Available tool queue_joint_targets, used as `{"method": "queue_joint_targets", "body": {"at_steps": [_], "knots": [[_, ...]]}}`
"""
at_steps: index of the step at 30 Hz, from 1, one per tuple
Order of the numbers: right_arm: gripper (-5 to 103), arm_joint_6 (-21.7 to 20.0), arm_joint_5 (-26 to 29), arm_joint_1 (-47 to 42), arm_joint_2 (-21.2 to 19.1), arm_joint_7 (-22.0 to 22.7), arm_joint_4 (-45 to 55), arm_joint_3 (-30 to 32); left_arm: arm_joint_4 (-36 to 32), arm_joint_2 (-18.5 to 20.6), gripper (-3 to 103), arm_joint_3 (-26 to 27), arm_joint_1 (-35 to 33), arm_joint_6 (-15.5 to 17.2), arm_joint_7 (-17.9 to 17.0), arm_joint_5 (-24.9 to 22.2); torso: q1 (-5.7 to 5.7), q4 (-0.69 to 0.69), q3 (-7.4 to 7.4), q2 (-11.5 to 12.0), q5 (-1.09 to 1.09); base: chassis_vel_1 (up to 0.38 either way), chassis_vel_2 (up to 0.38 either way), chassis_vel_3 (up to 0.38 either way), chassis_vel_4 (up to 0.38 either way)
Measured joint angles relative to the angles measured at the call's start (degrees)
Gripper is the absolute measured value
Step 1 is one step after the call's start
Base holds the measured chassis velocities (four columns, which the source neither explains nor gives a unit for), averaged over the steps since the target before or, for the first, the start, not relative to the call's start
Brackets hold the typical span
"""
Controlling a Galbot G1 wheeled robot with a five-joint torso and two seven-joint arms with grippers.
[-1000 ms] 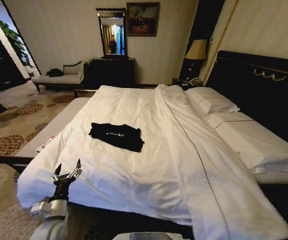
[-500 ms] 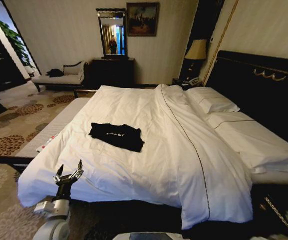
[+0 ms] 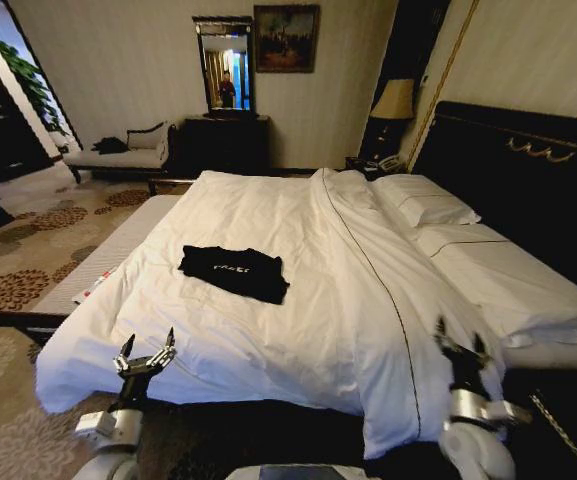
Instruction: Fold the clothes on the bed.
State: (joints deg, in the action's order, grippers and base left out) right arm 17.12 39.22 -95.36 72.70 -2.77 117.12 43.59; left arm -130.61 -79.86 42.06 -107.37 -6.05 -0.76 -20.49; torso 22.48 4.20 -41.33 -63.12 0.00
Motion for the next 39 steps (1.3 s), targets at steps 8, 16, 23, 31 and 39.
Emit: {"method": "queue_joint_targets", "body": {"at_steps": [8,16,23,31,39], "knots": [[100,-3.8,-6.9,-1.7,-3.0,-7.0,7.2,-3.6,-4.2,0.4,100,-1.3,-1.4,-0.2,0.0,0.9,0.0,0.0,0.0,0.0,0.0,0.0,0.0,0.0,0.0],[100,-4.3,-18.5,-4.1,-5.7,-3.6,8.5,-2.5,-6.8,0.1,100,-2.0,-1.6,-1.5,1.0,1.9,0.0,0.0,0.01,0.0,0.01,0.0,0.0,0.0,0.0],[100,-4.3,-20.5,-5.6,-3.2,-3.7,8.5,-3.6,-5.4,0.1,100,-3.0,-1.3,-2.7,1.5,3.3,0.0,0.01,0.01,0.0,0.0,0.0,0.0,0.0,0.0],[100,-5.7,-11.7,-6.2,-4.8,-1.9,9.5,-4.1,-3.9,-0.1,100,-5.2,-1.2,-4.4,2.8,2.7,0.0,0.0,0.0,0.0,0.0,0.0,0.0,0.0,0.0],[100,-6.2,-12.4,-5.3,-4.3,-1.9,8.1,-4.1,-4.6,0.7,100,-3.8,-1.4,-4.5,2.9,1.5,0.0,0.0,0.01,0.0,0.01,0.0,0.0,0.0,0.0]]}}
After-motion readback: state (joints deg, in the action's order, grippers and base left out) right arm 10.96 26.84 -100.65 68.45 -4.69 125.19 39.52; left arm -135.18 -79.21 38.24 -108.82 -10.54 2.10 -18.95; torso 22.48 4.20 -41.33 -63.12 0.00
